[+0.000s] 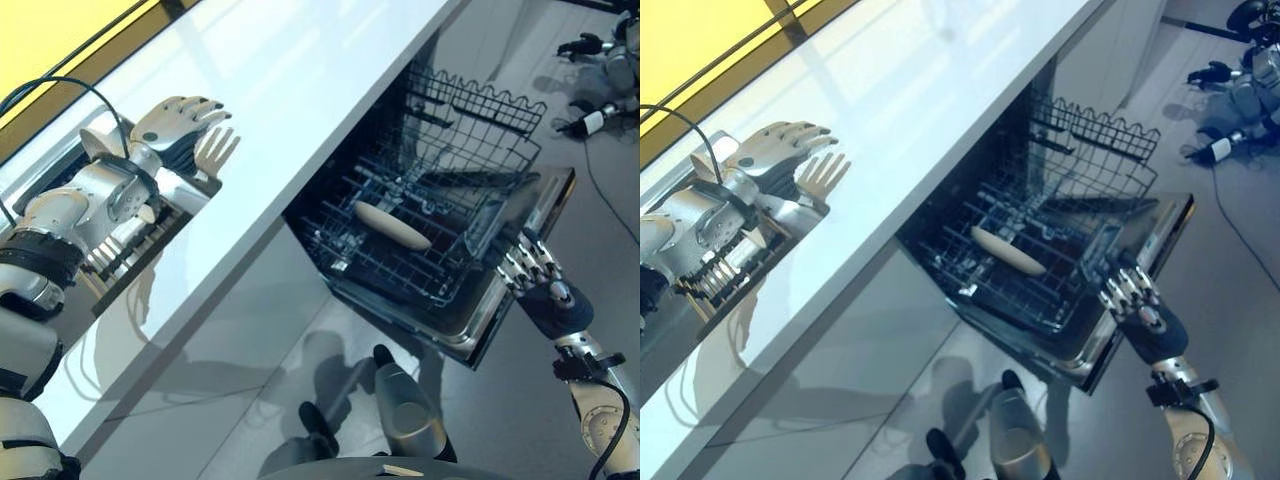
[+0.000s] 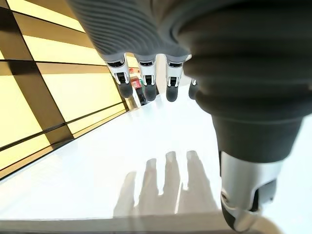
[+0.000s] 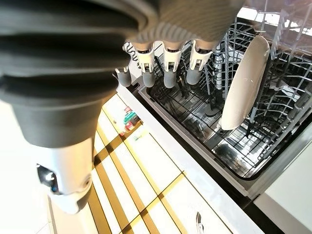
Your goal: Pick up plates and place into dishwasher.
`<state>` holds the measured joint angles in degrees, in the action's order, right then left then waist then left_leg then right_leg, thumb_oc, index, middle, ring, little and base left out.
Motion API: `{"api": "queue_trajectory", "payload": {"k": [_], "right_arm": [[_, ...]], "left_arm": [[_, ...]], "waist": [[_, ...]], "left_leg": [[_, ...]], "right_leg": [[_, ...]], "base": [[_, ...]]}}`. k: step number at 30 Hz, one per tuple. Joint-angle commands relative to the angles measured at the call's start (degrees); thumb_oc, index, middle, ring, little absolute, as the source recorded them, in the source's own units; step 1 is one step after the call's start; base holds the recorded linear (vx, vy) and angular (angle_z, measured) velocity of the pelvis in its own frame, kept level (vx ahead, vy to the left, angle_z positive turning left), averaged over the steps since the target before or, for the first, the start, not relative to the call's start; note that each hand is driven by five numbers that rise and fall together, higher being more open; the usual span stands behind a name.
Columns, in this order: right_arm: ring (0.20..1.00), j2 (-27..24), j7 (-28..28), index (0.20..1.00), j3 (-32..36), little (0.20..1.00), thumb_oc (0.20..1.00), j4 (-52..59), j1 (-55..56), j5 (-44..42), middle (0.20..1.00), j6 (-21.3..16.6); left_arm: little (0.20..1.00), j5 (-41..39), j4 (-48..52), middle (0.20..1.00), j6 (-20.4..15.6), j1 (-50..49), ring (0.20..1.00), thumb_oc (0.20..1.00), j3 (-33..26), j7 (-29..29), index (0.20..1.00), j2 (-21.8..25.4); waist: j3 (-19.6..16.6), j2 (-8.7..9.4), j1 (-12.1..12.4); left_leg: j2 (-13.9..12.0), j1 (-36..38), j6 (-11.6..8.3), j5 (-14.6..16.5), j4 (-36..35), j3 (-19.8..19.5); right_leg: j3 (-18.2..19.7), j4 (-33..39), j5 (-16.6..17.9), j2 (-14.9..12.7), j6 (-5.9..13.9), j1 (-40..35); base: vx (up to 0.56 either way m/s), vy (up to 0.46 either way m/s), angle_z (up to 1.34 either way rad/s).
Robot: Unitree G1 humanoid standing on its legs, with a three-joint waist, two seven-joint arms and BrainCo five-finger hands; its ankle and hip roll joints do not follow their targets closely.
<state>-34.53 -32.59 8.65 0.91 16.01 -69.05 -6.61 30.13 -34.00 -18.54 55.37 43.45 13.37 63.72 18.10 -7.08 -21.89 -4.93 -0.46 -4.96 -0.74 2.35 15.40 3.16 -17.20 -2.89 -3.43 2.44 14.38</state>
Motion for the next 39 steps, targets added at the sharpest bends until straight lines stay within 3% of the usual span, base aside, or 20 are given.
{"api": "queue_trajectory", "payload": {"k": [1,7,12,15,26,39], "right_arm": [[1.000,-0.50,-2.25,1.000,3.53,1.000,1.000,1.67,-0.01,-2.90,1.000,-2.55],[1.000,-1.91,-1.36,1.000,4.59,1.000,1.000,2.58,1.08,-4.16,1.000,-2.49],[1.000,-2.39,-0.39,1.000,4.98,1.000,1.000,3.52,1.99,-4.34,1.000,-2.65],[1.000,-2.53,-0.53,1.000,5.04,1.000,1.000,3.25,1.86,-4.20,1.000,-2.75],[1.000,-3.72,1.51,1.000,3.32,1.000,1.000,4.39,1.09,-5.18,1.000,-4.64],[1.000,-3.46,3.49,1.000,2.14,1.000,1.000,5.53,0.13,-5.25,1.000,-4.52]], "left_arm": [[1.000,-3.57,1.97,1.000,0.16,-3.29,1.000,1.000,-7.87,-2.84,1.000,4.93],[1.000,-4.86,5.74,1.000,2.11,-4.18,1.000,1.000,-6.23,-11.70,1.000,9.66],[1.000,-8.16,8.22,1.000,2.88,-4.07,1.000,1.000,-6.49,-15.33,1.000,12.05],[1.000,-5.35,8.44,1.000,2.97,-3.82,1.000,1.000,-6.41,-17.13,1.000,12.72],[1.000,12.31,3.95,1.000,5.51,0.10,1.000,1.000,-0.05,-9.52,1.000,15.34],[1.000,30.56,0.76,1.000,8.43,1.60,1.000,1.000,1.80,0.22,1.000,15.18]], "waist": [[-2.42,1.31,0.64],[-2.36,0.35,1.43],[-2.36,-0.42,1.96],[-2.42,-0.80,2.15],[-1.96,-0.86,2.30],[-1.85,-0.20,2.45]], "left_leg": [[0.28,-5.03,1.99,-2.13,2.73,-1.89],[0.72,-4.75,1.99,-2.25,2.39,-2.81],[1.03,-4.30,2.00,-2.42,1.97,-3.24],[1.20,-4.23,2.03,-2.46,1.91,-3.46],[1.52,-4.42,2.01,-2.89,1.22,-3.92],[1.39,-4.62,2.13,-2.77,1.72,-3.87]], "right_leg": [[-1.87,4.71,-0.45,-0.11,0.62,-3.93],[-2.47,5.10,-0.53,-0.41,0.67,-4.50],[-2.79,5.53,-0.55,-0.49,0.68,-5.16],[-2.85,5.65,-0.61,-0.53,0.61,-5.39],[-3.03,5.86,-0.29,-0.60,0.66,-5.13],[-3.22,5.90,-0.14,-0.58,0.46,-5.55]], "base": [[0.00,0.000,0.00],[0.00,0.017,0.08],[0.01,0.014,0.03],[0.01,0.019,0.03],[-0.02,-0.006,0.02],[0.00,0.000,0.00]]}}
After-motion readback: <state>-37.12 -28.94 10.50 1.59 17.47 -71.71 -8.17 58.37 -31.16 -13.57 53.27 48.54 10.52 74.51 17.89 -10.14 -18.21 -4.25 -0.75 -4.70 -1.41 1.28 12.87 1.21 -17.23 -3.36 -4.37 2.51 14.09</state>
